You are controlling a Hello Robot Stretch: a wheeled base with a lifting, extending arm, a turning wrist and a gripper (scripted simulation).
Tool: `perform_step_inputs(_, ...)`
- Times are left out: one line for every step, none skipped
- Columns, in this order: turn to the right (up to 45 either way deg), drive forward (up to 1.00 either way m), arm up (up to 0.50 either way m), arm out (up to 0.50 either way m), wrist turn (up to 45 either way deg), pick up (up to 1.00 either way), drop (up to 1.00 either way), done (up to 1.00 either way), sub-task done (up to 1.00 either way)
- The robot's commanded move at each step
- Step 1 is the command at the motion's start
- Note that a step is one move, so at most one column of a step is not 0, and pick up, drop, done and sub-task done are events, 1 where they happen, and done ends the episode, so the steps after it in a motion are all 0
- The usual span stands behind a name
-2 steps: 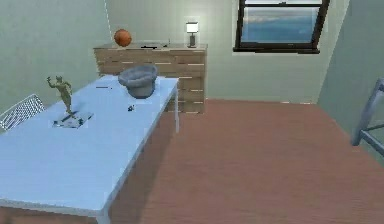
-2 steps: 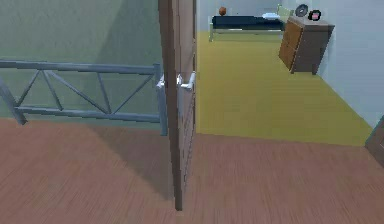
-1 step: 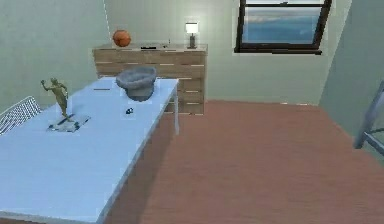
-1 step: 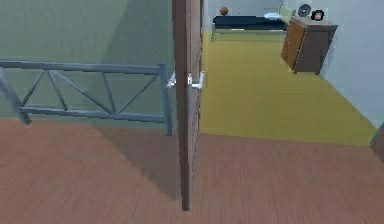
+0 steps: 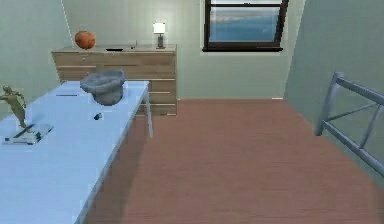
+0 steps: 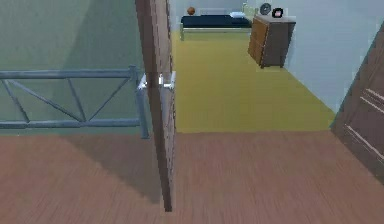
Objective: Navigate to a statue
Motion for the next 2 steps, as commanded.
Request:
perform_step_inputs(0.0, 0.75, 0.00, 0.00, 0.0, 0.00, 0.00, 0.00, 0.00)
perform_step_inputs(-45.0, 0.00, 0.00, 0.00, 0.0, 0.00, 0.00, 0.00, 0.00)
